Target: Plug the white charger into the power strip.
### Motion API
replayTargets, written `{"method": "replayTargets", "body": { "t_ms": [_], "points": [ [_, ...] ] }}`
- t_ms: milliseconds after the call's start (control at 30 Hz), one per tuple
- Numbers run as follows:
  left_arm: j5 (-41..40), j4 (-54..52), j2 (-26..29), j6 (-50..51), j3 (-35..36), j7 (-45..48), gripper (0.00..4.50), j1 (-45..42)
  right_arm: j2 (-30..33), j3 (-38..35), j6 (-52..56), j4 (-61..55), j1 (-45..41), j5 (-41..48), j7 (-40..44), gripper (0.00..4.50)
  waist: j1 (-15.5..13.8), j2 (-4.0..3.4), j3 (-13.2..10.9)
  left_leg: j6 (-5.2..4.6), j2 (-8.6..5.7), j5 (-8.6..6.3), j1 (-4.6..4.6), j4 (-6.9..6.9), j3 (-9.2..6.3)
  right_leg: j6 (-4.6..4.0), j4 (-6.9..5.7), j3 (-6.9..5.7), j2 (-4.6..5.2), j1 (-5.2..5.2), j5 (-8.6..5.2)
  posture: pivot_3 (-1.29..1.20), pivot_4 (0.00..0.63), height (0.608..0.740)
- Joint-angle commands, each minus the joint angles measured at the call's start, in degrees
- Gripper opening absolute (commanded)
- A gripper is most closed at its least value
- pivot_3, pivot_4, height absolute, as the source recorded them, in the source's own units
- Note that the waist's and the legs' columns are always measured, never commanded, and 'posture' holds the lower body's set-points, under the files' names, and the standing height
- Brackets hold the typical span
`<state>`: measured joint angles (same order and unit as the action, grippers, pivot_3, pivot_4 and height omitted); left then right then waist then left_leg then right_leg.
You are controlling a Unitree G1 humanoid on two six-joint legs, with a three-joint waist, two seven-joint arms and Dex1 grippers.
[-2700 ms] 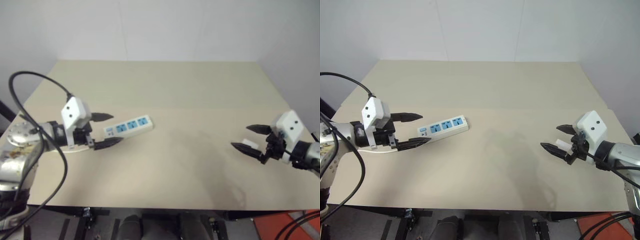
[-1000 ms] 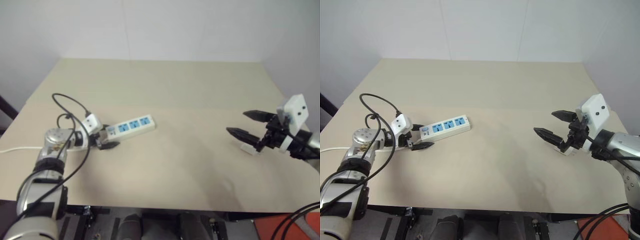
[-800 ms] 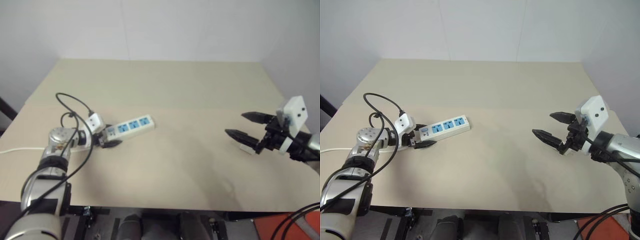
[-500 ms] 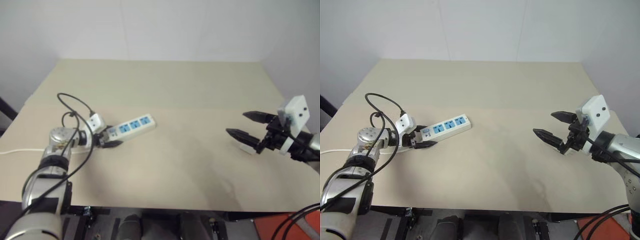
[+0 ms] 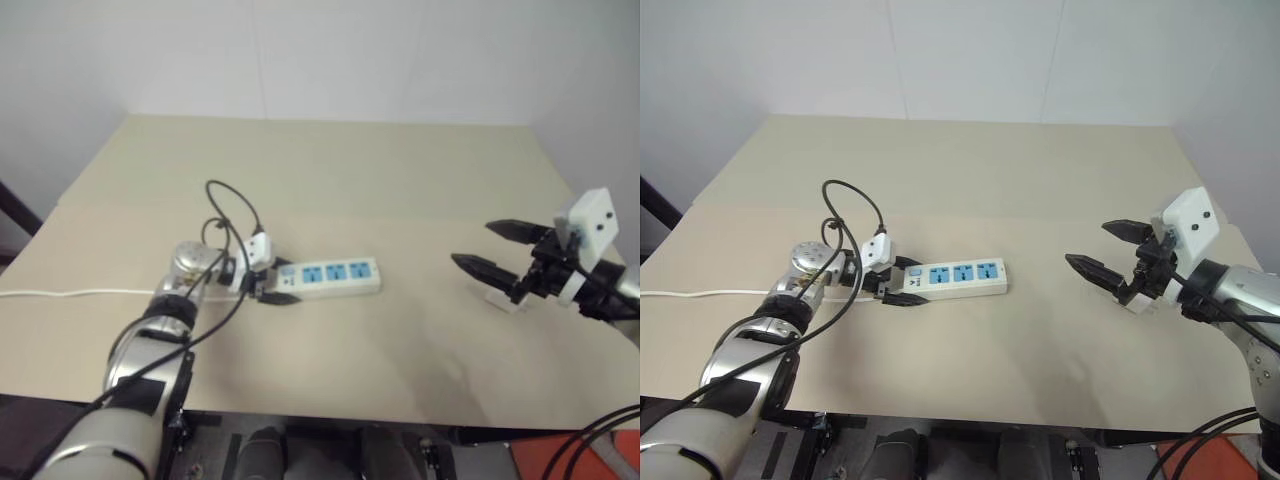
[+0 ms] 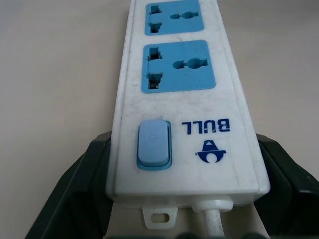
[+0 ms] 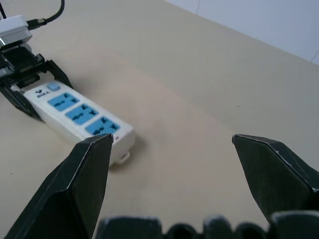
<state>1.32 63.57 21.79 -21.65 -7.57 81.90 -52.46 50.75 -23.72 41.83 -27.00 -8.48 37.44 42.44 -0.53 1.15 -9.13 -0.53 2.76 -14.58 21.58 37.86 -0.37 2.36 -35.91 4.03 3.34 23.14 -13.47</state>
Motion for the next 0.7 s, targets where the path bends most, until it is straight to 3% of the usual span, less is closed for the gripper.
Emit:
{"method": "replayTargets", "body": {
  "t_ms": [33, 67, 133, 700],
  "points": [
    [2.2, -0.2, -1.7, -3.1, -2.5, 0.3, 3.36, -0.9, -0.7, -2.2, 0.5, -2.5, 0.0, 1.9, -1.4, 4.50, 0.0, 0.00, 0.0, 0.00, 0.00, 0.00, 0.00, 0.00, 0.00, 0.00, 0.00, 0.00, 0.00, 0.00, 0.00, 0.00, 0.150, 0.740],
    [2.7, -0.1, -1.9, -3.5, -2.9, -0.1, 4.09, -0.7, -1.0, -2.3, 0.6, -2.7, 0.1, 2.1, -1.8, 4.50, 0.0, 0.00, 0.0, 0.00, -0.01, 0.00, -0.01, 0.01, 0.00, 0.00, 0.00, 0.01, 0.00, -0.01, 0.00, 0.00, 0.150, 0.740],
    [2.6, 0.0, -2.2, -4.0, -2.9, -0.5, 4.46, -0.5, -1.3, -2.6, 0.8, -3.3, 0.4, 2.4, -2.4, 4.50, 0.1, 0.00, 0.0, 0.00, -0.01, 0.00, -0.01, 0.01, -0.01, 0.01, -0.01, 0.01, 0.00, -0.01, 0.01, 0.00, 0.150, 0.740],
    [-6.4, -2.5, 0.5, -3.2, 3.9, 6.1, 4.46, 2.5, -0.9, -3.8, 1.4, -3.6, 1.8, 4.7, -3.7, 4.50, 1.5, 0.00, 0.0, 0.00, 0.00, 0.00, -0.03, 0.01, -0.05, 0.01, -0.04, 0.01, -0.01, 0.00, 0.00, 0.00, 0.150, 0.740]
  ]
}}
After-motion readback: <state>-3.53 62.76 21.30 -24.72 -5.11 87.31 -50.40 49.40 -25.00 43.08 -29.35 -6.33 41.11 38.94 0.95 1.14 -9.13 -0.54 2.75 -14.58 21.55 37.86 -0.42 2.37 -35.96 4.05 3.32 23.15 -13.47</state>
